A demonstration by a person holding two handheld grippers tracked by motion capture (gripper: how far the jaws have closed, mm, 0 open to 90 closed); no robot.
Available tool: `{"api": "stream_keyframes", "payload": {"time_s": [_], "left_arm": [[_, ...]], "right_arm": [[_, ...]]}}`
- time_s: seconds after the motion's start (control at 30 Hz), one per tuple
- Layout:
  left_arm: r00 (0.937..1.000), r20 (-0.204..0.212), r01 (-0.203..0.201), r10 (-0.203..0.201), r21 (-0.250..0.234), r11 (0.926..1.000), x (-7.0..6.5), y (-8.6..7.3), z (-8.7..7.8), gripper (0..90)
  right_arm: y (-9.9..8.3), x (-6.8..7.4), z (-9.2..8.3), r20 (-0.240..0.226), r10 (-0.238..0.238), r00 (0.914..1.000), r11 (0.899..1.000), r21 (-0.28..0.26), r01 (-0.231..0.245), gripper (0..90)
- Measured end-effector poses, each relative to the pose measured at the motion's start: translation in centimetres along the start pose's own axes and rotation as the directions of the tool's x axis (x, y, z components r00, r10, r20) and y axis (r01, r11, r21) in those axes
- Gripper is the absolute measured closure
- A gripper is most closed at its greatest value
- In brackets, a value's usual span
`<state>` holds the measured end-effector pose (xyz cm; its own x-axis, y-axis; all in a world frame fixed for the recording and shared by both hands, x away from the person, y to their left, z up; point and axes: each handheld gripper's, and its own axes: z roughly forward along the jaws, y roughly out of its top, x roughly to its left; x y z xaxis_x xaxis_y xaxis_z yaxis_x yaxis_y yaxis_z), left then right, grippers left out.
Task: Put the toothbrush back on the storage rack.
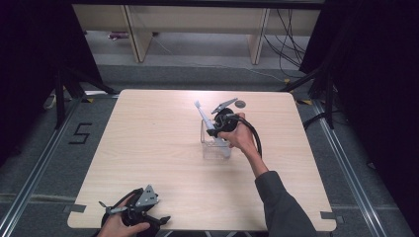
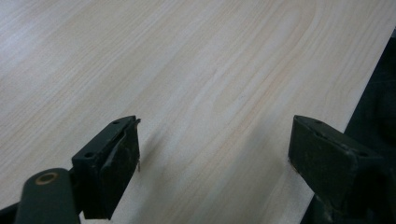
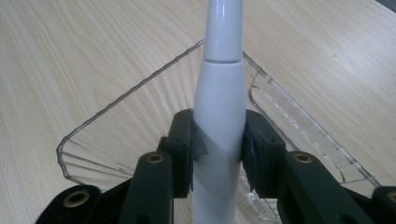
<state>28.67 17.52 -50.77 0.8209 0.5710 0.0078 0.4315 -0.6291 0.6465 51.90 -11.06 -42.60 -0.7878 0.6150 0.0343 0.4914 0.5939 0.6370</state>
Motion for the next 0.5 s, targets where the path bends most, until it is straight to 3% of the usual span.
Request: {"api": "stream_keyframes", "payload": {"time_s": [0.03,0.07,0.1,0.13,0.2,0.23,0.27,0.3,0.33,0.37,0.4,0.43,0.47,0.5], "left_arm": [[1.0,0.0,-0.001,0.001,0.0,1.0,0.01,0.0,0.0,15.9],[1.0,0.001,0.001,-0.001,0.0,1.0,0.01,0.01,0.01,15.9],[1.0,0.003,0.0,0.0,0.001,1.0,0.01,0.01,0.0,15.9],[1.0,0.0,0.004,-0.004,-0.002,1.0,-0.02,0.0,0.03,15.9],[1.0,0.001,-0.001,0.001,0.001,1.0,0.0,0.0,0.01,15.9],[1.0,-0.001,0.003,-0.003,-0.002,1.0,-0.01,-0.01,0.02,15.9],[1.0,0.0,0.0,0.0,0.0,1.0,0.02,-0.01,0.0,15.9],[1.0,0.0,0.0,0.0,0.0,1.0,0.02,-0.01,0.0,15.9],[1.0,0.001,-0.001,0.001,0.0,1.0,0.01,-0.01,0.01,15.9],[1.0,0.001,-0.001,0.001,0.0,1.0,0.01,-0.01,0.01,15.9],[1.0,0.0,0.0,0.0,-0.001,1.0,0.02,-0.01,0.0,15.9],[1.0,-0.002,0.001,-0.001,-0.002,1.0,-0.01,0.0,0.0,15.9],[1.0,-0.001,0.0,0.0,-0.002,1.0,-0.02,0.01,0.0,15.9],[1.0,-0.001,0.0,0.0,-0.002,1.0,-0.02,0.01,0.0,15.9]], "right_arm": [[-0.01,-0.02,0.0,0.007,-0.004,1.0,1.0,-0.003,0.004,66.3],[0.06,0.11,-0.01,0.006,0.023,0.9997,1.0,0.008,-0.023,66.3],[-0.14,-0.14,0.38,0.036,-0.005,0.9993,1.0,-0.007,0.005,66.2],[-0.04,0.09,0.32,-0.001,0.016,0.9999,1.0,-0.008,-0.016,66.1],[0.0,0.03,0.27,-0.007,0.006,1.0,1.0,-0.003,-0.007,66.0],[-0.02,0.31,0.32,0.01,0.045,0.9989,0.999,0.005,-0.045,65.6],[-0.1,-0.04,0.48,0.014,-0.025,0.9996,1.0,-0.013,0.025,64.8],[-0.1,-0.04,0.48,0.014,-0.025,0.9996,1.0,-0.013,0.025,64.8],[0.02,0.14,0.35,-0.011,0.018,0.9998,0.999,-0.03,-0.018,60.5],[0.08,0.21,0.04,0.0,0.025,0.9997,1.0,-0.009,-0.025,60.7],[0.1,0.29,-0.15,-0.016,0.037,0.9992,0.999,-0.011,-0.038,60.9],[0.08,0.5,-0.16,-0.002,0.063,0.998,0.998,-0.017,-0.063,60.7],[0.07,0.32,-0.27,-0.01,0.026,0.9996,0.999,-0.027,-0.026,60.0],[0.07,0.32,-0.27,-0.01,0.026,0.9996,0.999,-0.027,-0.026,60.0]]}}
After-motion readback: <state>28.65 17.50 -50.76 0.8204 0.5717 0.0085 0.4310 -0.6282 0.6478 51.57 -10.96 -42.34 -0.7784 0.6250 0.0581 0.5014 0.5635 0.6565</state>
